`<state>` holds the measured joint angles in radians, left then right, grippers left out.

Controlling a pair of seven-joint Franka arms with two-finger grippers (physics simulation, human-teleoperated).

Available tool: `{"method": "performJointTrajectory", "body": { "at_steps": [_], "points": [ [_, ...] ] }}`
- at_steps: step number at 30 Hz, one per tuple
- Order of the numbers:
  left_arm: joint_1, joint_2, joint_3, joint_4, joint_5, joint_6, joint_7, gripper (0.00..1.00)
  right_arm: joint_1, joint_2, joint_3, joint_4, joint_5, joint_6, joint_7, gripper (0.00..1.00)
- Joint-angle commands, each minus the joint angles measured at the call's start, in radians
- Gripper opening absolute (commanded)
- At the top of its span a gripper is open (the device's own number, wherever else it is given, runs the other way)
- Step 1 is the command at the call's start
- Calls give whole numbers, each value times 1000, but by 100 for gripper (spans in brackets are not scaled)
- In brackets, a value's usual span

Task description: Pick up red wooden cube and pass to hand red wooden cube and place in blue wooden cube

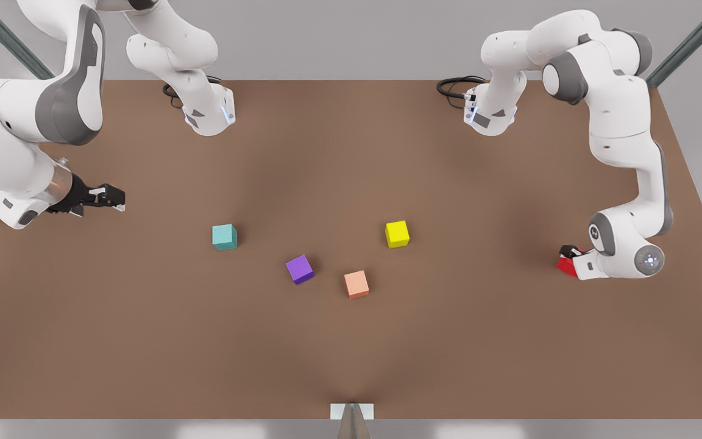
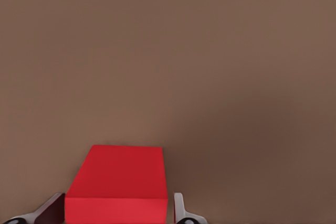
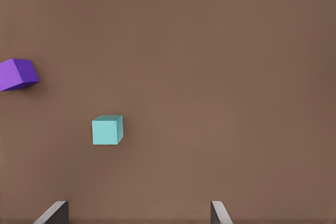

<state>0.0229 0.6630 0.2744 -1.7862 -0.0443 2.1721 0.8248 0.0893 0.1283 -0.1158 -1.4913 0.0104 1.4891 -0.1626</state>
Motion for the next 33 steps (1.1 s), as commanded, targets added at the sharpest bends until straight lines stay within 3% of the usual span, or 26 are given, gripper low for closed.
{"method": "performJointTrajectory", "body": {
  "at_steps": [1,2,3,4,10,12,14,17,19,20,22,26,29,33],
  "points": [
    [0,3,0,1,0,2,-52,100,0,-1,-1,0,2,0,-3,100],
    [0,3,0,1,0,2,-52,100,0,-1,1,0,2,0,-3,100],
    [-1,3,0,1,0,2,-50,76,0,-1,-1,0,0,0,-3,100],
    [-1,3,0,1,0,0,-50,63,0,-1,1,0,0,2,-3,100],
    [-9,-20,-9,13,-31,-41,-72,64,3,33,1,2,72,0,-63,100],
    [-11,-10,-23,99,-339,-328,-148,65,-5,148,-1,0,419,-87,-281,100],
    [-5,13,-38,178,-489,-530,-174,65,3,292,1,8,790,-135,-302,100],
    [-5,15,-217,257,-851,-664,-496,65,56,487,2,45,1215,-133,-477,100],
    [-9,131,-412,439,-891,-650,-617,65,78,562,34,85,1329,-119,-613,100],
    [-14,211,-535,530,-933,-563,-700,65,90,567,45,86,1349,-75,-722,100],
    [-46,245,-708,533,-1048,-239,-722,65,132,608,45,88,1412,37,-1040,100],
    [-124,282,-744,583,-1220,-123,-724,65,152,662,47,131,1447,158,-1675,100],
    [-130,299,-744,600,-1221,-121,-720,65,152,672,47,131,1464,161,-2057,100],
    [-130,319,-744,599,-1298,-117,-747,65,158,680,73,114,1494,157,-2181,100]
  ]
}}
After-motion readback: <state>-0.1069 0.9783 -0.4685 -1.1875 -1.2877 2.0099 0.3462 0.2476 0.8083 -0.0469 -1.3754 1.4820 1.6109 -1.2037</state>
